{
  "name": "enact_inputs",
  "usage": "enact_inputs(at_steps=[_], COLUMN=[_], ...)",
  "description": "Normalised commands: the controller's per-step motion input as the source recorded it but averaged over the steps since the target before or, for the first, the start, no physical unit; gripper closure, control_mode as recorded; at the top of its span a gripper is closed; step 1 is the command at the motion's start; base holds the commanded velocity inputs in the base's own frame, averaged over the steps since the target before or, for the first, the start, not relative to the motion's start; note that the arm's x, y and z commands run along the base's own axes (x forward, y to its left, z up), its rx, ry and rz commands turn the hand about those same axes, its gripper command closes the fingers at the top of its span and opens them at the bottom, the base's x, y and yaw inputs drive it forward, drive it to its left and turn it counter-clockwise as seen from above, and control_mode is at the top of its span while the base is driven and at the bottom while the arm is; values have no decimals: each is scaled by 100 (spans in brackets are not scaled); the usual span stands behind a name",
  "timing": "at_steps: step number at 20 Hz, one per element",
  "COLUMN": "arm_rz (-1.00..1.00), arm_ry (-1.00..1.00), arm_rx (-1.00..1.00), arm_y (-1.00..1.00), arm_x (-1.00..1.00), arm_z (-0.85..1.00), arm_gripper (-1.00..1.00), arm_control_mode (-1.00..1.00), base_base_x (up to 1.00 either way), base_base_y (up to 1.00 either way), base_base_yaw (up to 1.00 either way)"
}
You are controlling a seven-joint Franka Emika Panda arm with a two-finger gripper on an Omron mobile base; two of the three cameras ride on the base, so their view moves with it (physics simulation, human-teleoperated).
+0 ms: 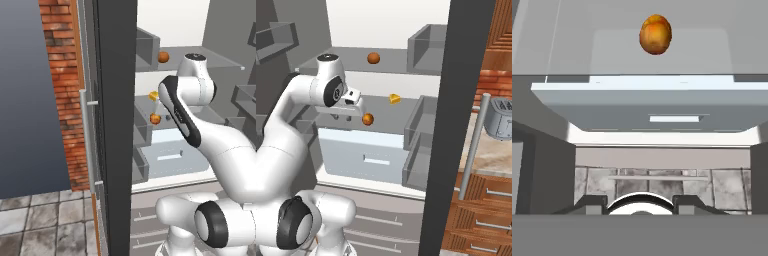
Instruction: Pick up the peach and tangerine from the fridge and place one fruit on each plate on the dining counter.
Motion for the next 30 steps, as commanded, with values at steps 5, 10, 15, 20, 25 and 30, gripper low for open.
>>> enact_inputs(at_steps=[5, 10, 15, 20, 25, 30], arm_rz=[0, 0, 0, 0, 0, 0], arm_ry=[-5, -5, -10, 0, 0, 2], arm_rx=[-4, -1, 0, 0, 0, 0], arm_y=[0, -2, -6, -5, 0, 0], arm_x=[1, 44, 42, 40, 23, 24], arm_z=[-28, -42, -19, -3, -4, -23], arm_gripper=[-100, -100, -100, -100, -100, -100], arm_control_mode=[-100, -100, -100, -100, -100, -100], base_base_x=[0, 0, 0, 0, 0, 0], base_base_y=[0, 0, 0, 0, 0, 0], base_base_yaw=[0, 0, 0, 0, 0, 0])
